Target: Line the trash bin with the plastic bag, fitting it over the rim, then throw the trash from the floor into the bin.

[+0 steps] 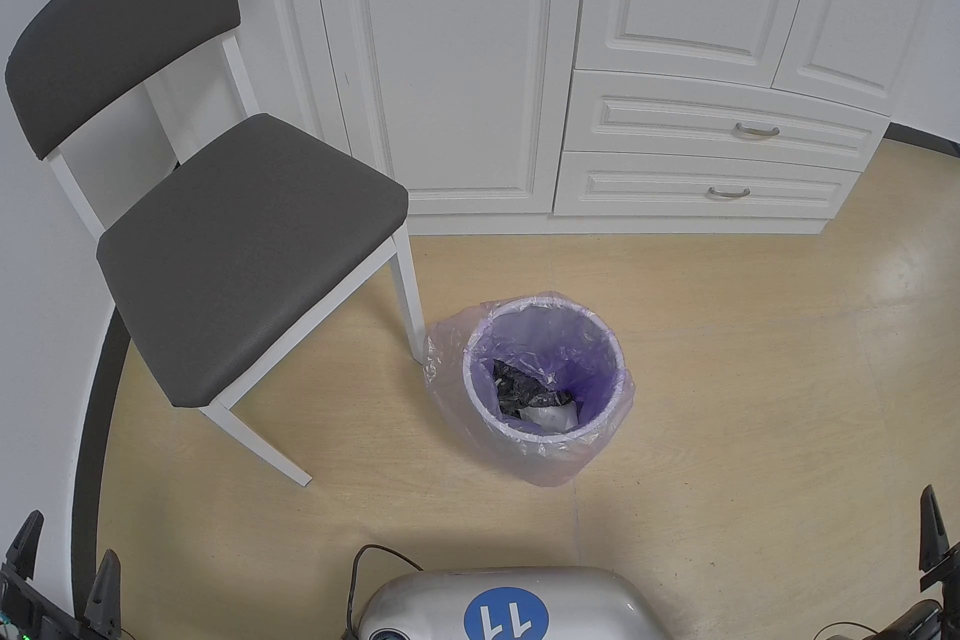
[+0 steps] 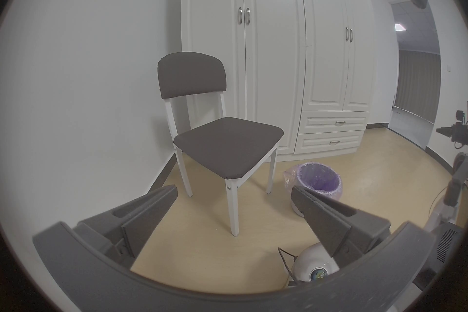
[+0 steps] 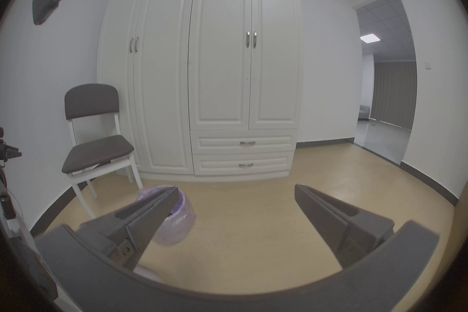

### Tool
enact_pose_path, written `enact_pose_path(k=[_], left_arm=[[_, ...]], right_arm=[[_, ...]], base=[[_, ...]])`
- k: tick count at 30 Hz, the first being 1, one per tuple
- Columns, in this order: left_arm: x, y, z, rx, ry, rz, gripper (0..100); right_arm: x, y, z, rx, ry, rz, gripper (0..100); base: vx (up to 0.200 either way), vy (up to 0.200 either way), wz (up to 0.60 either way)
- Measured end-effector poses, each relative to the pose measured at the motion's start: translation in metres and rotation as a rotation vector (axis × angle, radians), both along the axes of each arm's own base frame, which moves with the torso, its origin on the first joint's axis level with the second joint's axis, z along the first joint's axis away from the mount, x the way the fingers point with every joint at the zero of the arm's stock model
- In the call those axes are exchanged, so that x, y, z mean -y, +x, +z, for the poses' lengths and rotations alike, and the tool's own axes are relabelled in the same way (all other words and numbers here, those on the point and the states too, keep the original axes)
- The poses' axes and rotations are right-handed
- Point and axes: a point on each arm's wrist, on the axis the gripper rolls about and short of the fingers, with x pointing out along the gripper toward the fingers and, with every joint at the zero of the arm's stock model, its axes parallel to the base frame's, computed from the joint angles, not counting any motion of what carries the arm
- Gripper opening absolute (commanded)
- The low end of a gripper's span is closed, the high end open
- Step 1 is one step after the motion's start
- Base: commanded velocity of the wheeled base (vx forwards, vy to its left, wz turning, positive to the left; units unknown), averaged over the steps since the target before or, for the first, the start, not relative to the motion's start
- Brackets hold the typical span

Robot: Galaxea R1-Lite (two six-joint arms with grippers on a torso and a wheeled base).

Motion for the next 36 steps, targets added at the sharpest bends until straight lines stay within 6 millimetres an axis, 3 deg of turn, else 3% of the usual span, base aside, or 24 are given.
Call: enact_pose_path(k=[5, 30, 36], left_arm=[[0.0, 0.0, 0.0, -0.001, 0.002, 0.0, 100], [0.0, 0.0, 0.0, -0.001, 0.003, -0.001, 100], [0.0, 0.0, 0.0, 0.0, 0.002, -0.001, 100]], right_arm=[[0.0, 0.001, -0.007, -0.071, 0.004, 0.004, 100], [-0.001, 0.001, -0.01, -0.087, 0.07, 0.047, 100], [-0.002, 0.001, -0.013, -0.129, 0.011, 0.091, 100]], base=[[0.0, 0.0, 0.0], [0.0, 0.0, 0.0], [0.0, 0.0, 0.0]])
